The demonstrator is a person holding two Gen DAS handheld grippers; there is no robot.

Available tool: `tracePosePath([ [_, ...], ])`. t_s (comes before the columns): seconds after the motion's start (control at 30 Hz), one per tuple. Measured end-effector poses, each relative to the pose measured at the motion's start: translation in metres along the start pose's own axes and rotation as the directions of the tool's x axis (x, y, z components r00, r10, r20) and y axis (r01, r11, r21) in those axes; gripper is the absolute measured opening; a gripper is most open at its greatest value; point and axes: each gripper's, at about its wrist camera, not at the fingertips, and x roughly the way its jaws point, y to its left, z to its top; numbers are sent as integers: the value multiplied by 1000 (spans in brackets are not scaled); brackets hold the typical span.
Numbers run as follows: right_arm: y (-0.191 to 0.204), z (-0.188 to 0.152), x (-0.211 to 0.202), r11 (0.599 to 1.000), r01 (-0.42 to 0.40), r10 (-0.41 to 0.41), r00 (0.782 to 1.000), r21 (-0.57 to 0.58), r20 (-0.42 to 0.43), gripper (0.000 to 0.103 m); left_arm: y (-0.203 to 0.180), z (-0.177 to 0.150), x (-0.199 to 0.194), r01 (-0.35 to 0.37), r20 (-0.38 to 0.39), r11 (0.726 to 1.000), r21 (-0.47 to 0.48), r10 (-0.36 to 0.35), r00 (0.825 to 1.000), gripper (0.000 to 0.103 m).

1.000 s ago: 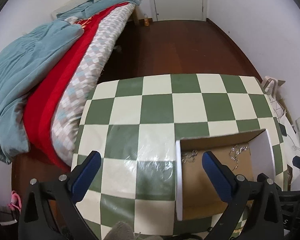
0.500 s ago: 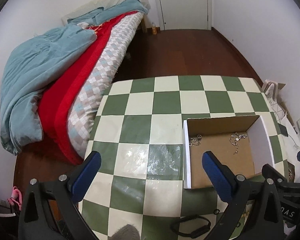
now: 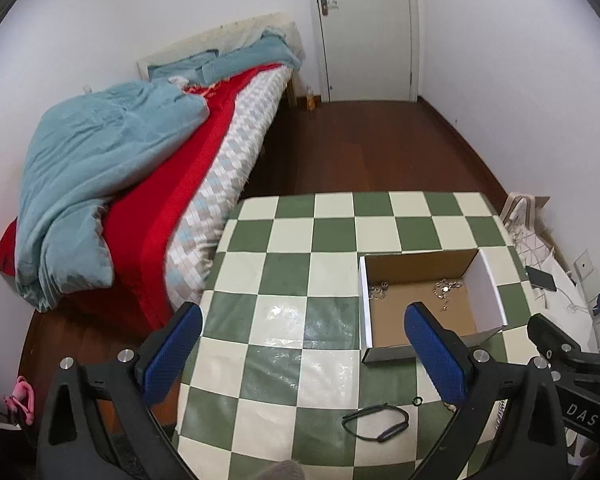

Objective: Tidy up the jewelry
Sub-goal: 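Lift the right gripper out of the box and move back over the table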

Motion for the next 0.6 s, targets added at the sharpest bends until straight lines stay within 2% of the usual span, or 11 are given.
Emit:
tracePosePath([
  [0.2, -2, -10, -41, 999, -32, 30, 998, 28, 60, 102, 12, -8, -26, 6, 24, 1000, -28, -5, 1000, 103],
  [0.3, -9, -21, -52, 998, -41, 38, 997, 52, 67, 102, 17, -19, -33, -26, 34, 999, -22, 26, 999, 103],
  [0.4, -24, -38, -45, 994, -45, 43, 999, 98, 30, 102, 19, -36, -27, -74, 26, 997, 4, 73, 997, 103],
  [0.6, -72, -93, 11, 973, -4, 39, 989, 230, -144, 102, 11, -74, 23, -90, -99, 992, 94, 99, 990, 103],
])
